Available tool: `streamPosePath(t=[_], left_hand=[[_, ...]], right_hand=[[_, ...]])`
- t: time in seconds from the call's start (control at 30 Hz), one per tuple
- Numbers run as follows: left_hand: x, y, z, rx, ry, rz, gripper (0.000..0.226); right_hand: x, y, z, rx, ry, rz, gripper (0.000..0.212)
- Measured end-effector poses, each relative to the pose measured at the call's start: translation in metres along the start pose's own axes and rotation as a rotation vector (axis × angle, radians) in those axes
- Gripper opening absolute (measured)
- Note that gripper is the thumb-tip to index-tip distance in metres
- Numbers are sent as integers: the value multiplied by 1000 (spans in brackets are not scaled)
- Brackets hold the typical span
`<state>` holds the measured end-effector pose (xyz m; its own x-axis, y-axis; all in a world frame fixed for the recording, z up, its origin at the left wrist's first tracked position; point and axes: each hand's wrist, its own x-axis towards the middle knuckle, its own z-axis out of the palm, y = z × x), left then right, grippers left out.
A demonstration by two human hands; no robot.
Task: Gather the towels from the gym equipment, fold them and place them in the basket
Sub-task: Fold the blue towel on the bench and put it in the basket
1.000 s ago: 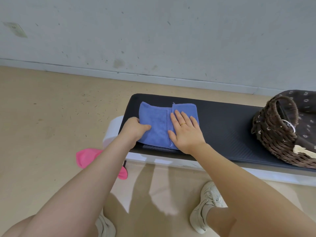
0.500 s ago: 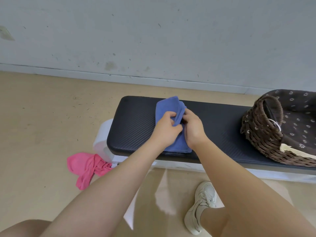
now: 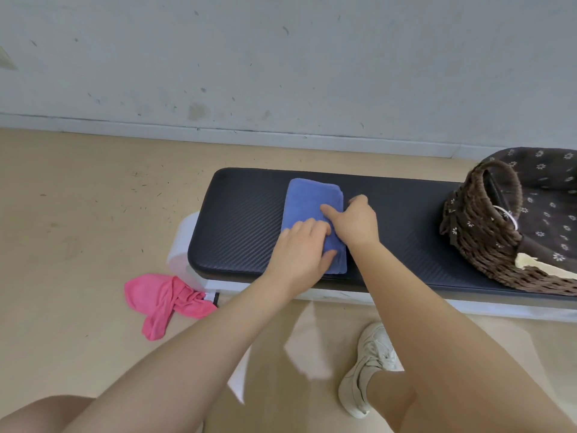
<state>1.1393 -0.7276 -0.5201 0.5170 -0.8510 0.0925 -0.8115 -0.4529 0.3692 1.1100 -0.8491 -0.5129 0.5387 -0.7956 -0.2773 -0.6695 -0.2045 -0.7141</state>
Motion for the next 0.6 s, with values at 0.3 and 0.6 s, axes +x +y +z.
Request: streamPosePath(t=[0.3,0.6], left_hand=[[2,-3,-5,-79,-310,-179,71],[-1,24,-65,-1328,-110,-699,61]], right_hand=[[-26,4,-19,389,-295,126,15],[-78,-18,-29,112,-175,-430,22]])
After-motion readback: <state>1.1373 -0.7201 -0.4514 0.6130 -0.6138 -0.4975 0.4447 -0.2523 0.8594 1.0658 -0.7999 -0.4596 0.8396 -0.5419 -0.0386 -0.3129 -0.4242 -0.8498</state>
